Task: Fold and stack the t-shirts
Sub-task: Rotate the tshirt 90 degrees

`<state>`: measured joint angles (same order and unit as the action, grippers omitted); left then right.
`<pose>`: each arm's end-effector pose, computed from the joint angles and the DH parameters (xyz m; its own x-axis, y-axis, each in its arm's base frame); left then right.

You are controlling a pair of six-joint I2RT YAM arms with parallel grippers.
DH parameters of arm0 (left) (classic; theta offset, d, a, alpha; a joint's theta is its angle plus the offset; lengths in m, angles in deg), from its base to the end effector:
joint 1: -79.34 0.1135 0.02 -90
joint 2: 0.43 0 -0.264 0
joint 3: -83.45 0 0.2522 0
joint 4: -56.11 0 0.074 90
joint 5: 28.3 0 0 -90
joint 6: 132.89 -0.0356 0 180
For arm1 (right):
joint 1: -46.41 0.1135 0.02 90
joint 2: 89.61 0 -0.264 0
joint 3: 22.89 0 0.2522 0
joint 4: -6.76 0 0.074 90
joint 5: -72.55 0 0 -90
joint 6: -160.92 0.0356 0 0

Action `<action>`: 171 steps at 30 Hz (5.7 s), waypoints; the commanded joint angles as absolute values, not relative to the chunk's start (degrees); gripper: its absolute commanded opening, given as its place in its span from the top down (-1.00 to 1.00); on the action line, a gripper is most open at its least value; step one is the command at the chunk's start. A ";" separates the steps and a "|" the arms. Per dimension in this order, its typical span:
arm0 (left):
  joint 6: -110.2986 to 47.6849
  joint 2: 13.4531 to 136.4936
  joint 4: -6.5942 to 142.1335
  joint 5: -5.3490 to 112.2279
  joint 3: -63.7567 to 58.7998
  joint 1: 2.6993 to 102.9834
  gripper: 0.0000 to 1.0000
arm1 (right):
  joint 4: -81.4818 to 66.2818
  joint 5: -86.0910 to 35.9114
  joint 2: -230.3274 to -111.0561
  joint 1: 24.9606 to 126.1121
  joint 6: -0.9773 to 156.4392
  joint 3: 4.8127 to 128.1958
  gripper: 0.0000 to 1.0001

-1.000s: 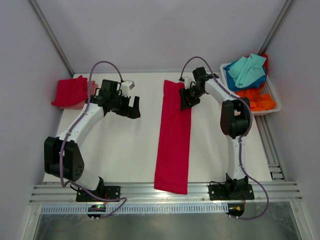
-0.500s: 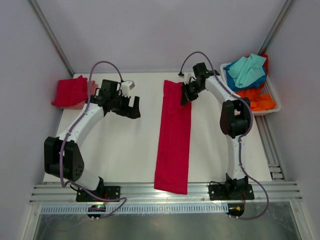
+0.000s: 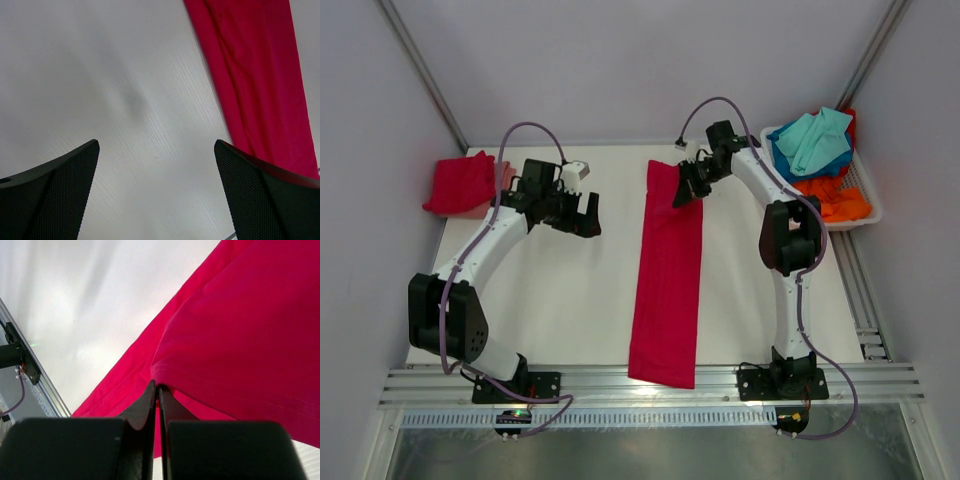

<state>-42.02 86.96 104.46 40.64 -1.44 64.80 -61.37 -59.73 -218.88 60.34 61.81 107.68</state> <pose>0.3139 -0.0946 0.2831 -0.7575 0.1818 -0.6270 0.4424 0.8492 -0.2882 0.4589 0.1385 0.2314 -0.8122 -0.3221 -0.4864 -0.5708 0.6111 0.5484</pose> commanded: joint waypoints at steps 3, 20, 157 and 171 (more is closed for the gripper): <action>-42.71 86.05 104.50 39.38 -3.08 65.10 -0.98 | -63.78 -60.61 -218.64 60.65 59.50 104.09 0.94; -42.71 86.75 104.85 37.88 -3.35 65.10 -0.98 | -56.42 -45.58 -210.91 57.48 57.29 91.42 -0.62; -36.82 85.61 80.68 38.59 7.90 87.52 -0.98 | -22.03 -48.19 -198.41 53.62 65.47 68.82 -0.73; -37.61 83.59 82.44 34.63 8.08 87.51 -0.98 | -27.48 -53.04 -206.24 53.62 67.49 77.44 -0.72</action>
